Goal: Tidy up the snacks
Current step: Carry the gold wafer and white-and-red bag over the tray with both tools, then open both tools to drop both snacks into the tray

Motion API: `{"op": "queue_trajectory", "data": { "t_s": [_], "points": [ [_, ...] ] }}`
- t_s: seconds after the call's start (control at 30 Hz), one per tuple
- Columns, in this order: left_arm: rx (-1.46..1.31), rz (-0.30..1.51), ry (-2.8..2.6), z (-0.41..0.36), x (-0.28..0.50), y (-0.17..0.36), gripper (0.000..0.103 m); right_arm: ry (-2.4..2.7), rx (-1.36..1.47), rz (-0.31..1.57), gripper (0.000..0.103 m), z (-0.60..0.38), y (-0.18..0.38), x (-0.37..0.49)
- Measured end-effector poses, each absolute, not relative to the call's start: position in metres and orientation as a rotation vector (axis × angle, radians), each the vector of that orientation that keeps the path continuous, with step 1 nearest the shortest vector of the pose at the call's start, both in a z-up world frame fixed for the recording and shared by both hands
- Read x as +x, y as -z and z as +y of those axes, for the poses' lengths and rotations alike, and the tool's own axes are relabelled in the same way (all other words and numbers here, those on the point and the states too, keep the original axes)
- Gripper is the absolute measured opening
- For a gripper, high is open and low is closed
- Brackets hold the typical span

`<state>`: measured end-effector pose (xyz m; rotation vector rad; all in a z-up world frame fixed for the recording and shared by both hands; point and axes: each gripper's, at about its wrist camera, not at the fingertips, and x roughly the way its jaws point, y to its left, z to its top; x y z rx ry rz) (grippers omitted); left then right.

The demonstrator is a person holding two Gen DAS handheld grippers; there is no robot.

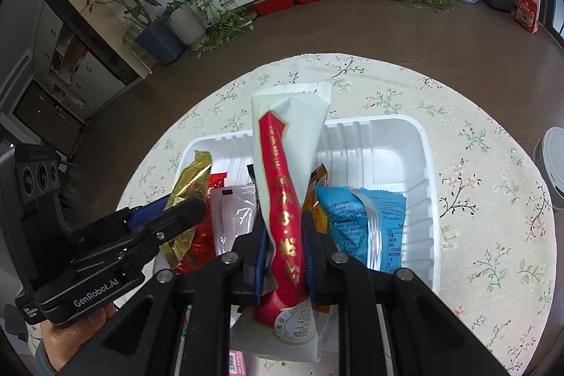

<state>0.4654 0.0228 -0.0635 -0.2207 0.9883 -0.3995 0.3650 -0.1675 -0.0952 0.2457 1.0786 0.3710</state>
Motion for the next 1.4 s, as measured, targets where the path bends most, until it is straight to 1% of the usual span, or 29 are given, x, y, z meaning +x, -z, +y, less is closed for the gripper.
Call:
{"op": "queue_trajectory", "data": {
  "t_s": [0.37,0.63,0.67,0.73,0.8,0.9,1.07,1.2,1.33,1.4],
  "points": [
    [-0.185,1.012,0.361,0.014,0.478,0.089,0.03,-0.324,0.178,1.129,0.02,-0.153,0.12,0.375],
    [-0.156,1.015,0.352,0.006,0.482,0.102,0.033,-0.311,0.144,1.113,0.021,-0.15,0.122,0.378],
    [-0.156,1.015,0.355,0.005,0.484,0.103,0.034,-0.309,0.144,1.111,0.021,-0.15,0.122,0.378],
    [-0.158,1.011,0.368,0.005,0.484,0.104,0.042,-0.311,0.149,1.11,0.022,-0.151,0.123,0.379],
    [-0.153,1.005,0.371,0.004,0.482,0.103,0.044,-0.308,0.145,1.109,0.026,-0.151,0.123,0.379],
    [-0.158,0.995,0.368,0.005,0.481,0.099,0.05,-0.31,0.146,1.109,0.029,-0.152,0.122,0.378],
    [-0.161,0.984,0.36,0.009,0.478,0.098,0.053,-0.308,0.141,1.094,0.035,-0.154,0.117,0.376],
    [-0.162,0.978,0.354,0.011,0.478,0.101,0.054,-0.306,0.141,1.088,0.037,-0.153,0.115,0.375],
    [-0.166,0.971,0.353,0.013,0.475,0.1,0.061,-0.306,0.151,1.081,0.038,-0.155,0.113,0.373],
    [-0.162,0.969,0.354,0.013,0.474,0.1,0.062,-0.303,0.162,1.075,0.039,-0.157,0.111,0.372]
  ]
}}
